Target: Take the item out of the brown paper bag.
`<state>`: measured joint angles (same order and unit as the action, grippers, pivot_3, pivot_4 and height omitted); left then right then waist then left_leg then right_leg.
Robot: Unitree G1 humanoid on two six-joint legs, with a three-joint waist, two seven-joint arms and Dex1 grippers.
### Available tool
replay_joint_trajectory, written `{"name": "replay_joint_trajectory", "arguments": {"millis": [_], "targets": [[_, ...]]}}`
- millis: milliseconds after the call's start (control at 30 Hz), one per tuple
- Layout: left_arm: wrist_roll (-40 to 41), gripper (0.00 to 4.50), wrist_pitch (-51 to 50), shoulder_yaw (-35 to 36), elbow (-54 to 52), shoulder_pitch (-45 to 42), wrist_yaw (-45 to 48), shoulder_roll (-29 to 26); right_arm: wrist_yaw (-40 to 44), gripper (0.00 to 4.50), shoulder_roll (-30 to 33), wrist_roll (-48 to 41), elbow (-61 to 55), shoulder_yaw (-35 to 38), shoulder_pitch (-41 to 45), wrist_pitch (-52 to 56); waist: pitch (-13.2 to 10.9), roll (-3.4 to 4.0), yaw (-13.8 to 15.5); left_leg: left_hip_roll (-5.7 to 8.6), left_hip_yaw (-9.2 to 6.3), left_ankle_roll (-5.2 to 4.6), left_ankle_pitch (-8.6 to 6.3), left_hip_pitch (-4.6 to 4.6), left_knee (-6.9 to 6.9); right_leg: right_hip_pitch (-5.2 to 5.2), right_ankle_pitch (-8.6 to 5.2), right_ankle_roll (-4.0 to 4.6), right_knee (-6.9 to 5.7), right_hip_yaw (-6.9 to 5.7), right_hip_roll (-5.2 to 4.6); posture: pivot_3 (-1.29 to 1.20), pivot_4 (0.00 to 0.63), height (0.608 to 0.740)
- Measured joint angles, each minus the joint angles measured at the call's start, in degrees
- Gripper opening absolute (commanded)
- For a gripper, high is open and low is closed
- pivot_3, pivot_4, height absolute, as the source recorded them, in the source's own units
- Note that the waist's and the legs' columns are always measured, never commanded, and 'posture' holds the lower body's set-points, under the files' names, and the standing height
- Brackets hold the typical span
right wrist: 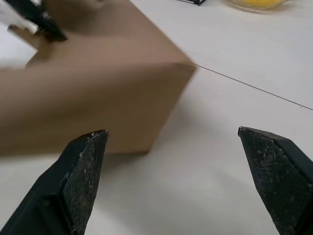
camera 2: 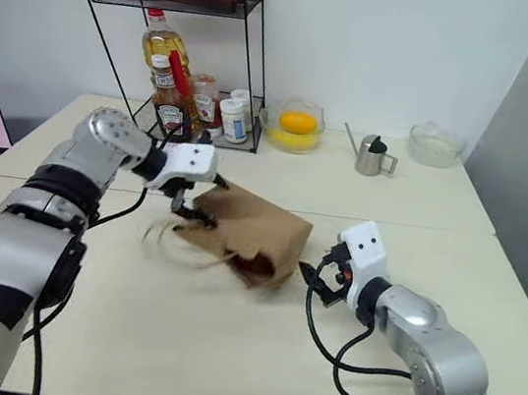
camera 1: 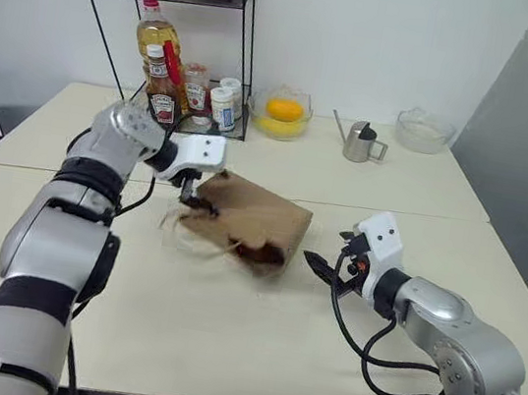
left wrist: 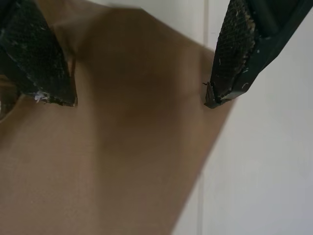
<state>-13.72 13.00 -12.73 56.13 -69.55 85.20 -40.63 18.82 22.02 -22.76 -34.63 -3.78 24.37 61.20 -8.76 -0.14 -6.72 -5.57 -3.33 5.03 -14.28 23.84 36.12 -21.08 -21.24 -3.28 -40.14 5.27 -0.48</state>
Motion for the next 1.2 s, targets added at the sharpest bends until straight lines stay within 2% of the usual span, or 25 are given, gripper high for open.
{"name": "replay_joint_trajectory", "arguments": {"millis": [200,333,433,667,833,900,967,1067,1200], "targets": [[7.2,4.50,-20.5,5.0,-38.8,23.9,1.5,-7.0,1.7,4.47,0.5,0.1,3.3,-1.1,0.2,-3.1,0.0,0.00,-0.2,-0.02,-0.15,0.00,0.00,0.00,0.12,0.04,0.00,0.00,-0.29,-0.02,0.02,0.00,0.150,0.740],[11.0,4.50,-30.7,6.1,-54.7,31.9,0.9,-9.9,2.6,4.47,0.8,0.2,4.3,-1.5,0.5,-4.5,0.0,-0.01,0.3,0.01,-0.26,0.00,0.00,0.02,0.27,0.10,0.00,-0.01,-0.15,-0.05,0.03,0.00,0.150,0.740],[12.8,4.50,-31.1,6.4,-60.6,37.2,0.9,-12.9,2.6,4.47,0.9,0.8,4.7,-1.9,-0.1,-5.2,0.0,0.00,0.3,-0.04,-0.27,0.00,0.00,-0.03,0.25,0.16,-0.01,0.00,-0.05,-0.03,0.10,0.00,0.150,0.740],[18.7,4.50,-27.9,6.8,-60.9,32.5,2.5,-14.6,3.2,4.47,0.4,0.9,3.2,-1.6,-3.6,-8.2,0.0,0.00,0.8,-0.01,-0.28,-0.01,-0.01,0.00,0.35,0.24,-0.01,0.00,0.03,-0.02,0.10,0.00,0.150,0.740],[20.0,4.50,-15.4,6.8,-56.4,33.2,5.9,-17.1,6.4,4.47,1.8,-2.1,-2.0,2.1,-7.6,-12.0,0.0,0.01,0.6,-0.05,-0.27,-0.01,-0.01,-0.03,0.24,0.21,-0.01,0.01,0.08,-0.03,0.11,0.00,0.150,0.740],[20.0,4.50,-7.8,7.1,-50.2,34.4,6.4,-18.2,8.2,4.47,4.1,-3.3,-5.6,2.8,-9.2,-13.4,0.0,0.01,0.6,-0.05,-0.27,-0.01,-0.01,-0.12,-0.03,0.22,-0.03,0.05,0.11,-0.02,0.11,0.00,0.150,0.740],[18.9,4.50,-1.3,7.5,-41.6,32.9,3.6,-16.7,10.9,4.47,7.9,-3.0,-8.0,2.1,-10.3,-15.1,0.0,0.02,0.8,-0.05,-0.28,-0.01,-0.01,-0.09,0.00,0.21,-0.05,0.08,0.14,-0.06,0.11,0.00,0.150,0.740],[19.7,4.50,5.6,10.2,-31.4,28.0,-2.4,-11.8,17.4,4.47,17.1,1.7,-8.6,-4.2,-10.4,-21.6,0.0,-0.12,1.7,0.02,-0.28,-0.01,-0.01,-0.04,0.46,0.26,-0.05,0.08,0.18,-0.08,0.04,0.00,0.150,0.740],[20.4,4.50,16.6,10.7,-23.7,27.3,0.6,-12.4,20.8,4.47,17.8,5.0,-3.9,-7.7,-9.8,-28.1,0.0,-0.12,1.1,-0.04,-0.26,-0.02,-0.01,-0.07,0.60,0.35,-0.07,0.13,0.12,-0.08,0.10,0.00,0.150,0.740]]}}
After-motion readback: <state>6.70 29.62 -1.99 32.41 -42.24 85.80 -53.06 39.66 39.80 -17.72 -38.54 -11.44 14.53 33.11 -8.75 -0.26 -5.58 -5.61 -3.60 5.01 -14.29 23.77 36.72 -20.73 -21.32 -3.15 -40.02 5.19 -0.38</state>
